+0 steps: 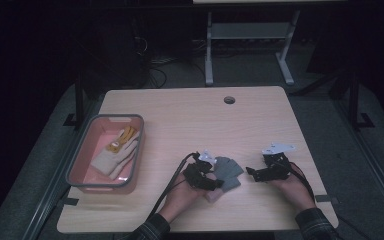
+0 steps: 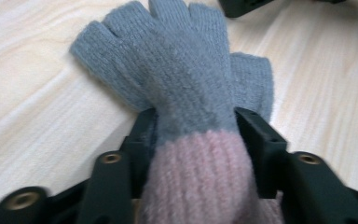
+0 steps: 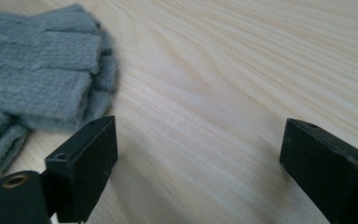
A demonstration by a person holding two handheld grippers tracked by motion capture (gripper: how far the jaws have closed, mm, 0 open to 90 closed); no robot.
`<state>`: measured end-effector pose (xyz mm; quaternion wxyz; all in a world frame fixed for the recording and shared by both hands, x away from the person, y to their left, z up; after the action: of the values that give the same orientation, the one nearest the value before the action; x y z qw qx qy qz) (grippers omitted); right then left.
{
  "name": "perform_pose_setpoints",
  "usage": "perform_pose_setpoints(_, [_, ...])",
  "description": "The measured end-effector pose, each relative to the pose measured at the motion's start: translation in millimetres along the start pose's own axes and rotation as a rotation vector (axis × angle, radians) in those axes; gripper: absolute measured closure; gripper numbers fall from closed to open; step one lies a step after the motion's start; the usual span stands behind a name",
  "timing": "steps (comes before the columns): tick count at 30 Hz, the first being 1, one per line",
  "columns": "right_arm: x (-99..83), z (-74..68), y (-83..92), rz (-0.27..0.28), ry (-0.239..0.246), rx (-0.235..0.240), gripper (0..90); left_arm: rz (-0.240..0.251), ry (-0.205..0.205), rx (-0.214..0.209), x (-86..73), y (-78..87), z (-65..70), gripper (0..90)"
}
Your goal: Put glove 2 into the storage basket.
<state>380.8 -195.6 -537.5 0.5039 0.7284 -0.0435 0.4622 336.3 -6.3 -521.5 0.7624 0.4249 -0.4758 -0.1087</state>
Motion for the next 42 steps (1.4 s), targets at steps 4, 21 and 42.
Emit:
perform_pose_setpoints(4, [0.1,0.4,-1.0,0.000,-0.005,0.011,10.3,0.007,-0.001,-0.016,1.3,0.3,1.2,59.8])
perform_pose_setpoints(21, [-0.2,-1.2,-1.0,-0.003,0.002,0.026,9.9,0.000,-0.003,-0.051,4.5,18.1,-7.9,64.9])
perform_pose_setpoints(42, [-0.2,-0.9,-1.2,-0.002,0.006,0.025,9.9,0.047,0.016,-0.033,15.9,62.4,-24.1,64.8])
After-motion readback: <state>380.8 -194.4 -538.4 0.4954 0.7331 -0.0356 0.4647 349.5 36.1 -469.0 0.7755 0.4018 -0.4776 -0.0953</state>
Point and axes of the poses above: each handheld gripper's, and its own axes: y roughly backward along the jaws, x roughly out of its top, z roughly to its right, the point moved 8 cm from there along -y, roughly forward along the jaws, and after that the axes turned 3 degrees about x, right-handed, at the moved point
